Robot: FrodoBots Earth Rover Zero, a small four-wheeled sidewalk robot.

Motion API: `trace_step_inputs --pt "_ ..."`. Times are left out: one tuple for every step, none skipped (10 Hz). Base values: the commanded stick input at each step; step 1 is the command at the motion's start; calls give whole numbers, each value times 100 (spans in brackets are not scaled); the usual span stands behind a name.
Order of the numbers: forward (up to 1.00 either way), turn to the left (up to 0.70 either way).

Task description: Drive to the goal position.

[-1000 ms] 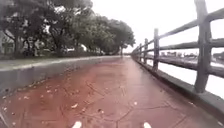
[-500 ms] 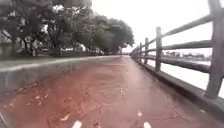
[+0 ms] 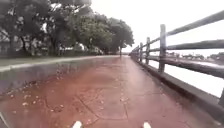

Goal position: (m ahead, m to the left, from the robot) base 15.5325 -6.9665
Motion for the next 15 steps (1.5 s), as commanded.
trace_step_inputs --pt "50 0" --pt "50 0" --pt "50 0" --pt "50 0" --pt "50 0" --pt "50 0" --pt "50 0" --pt "50 0" --pt "50 0" --pt "50 0" --pt "50 0" --pt "50 0" --pt "50 0" --pt "50 0" --pt "50 0"
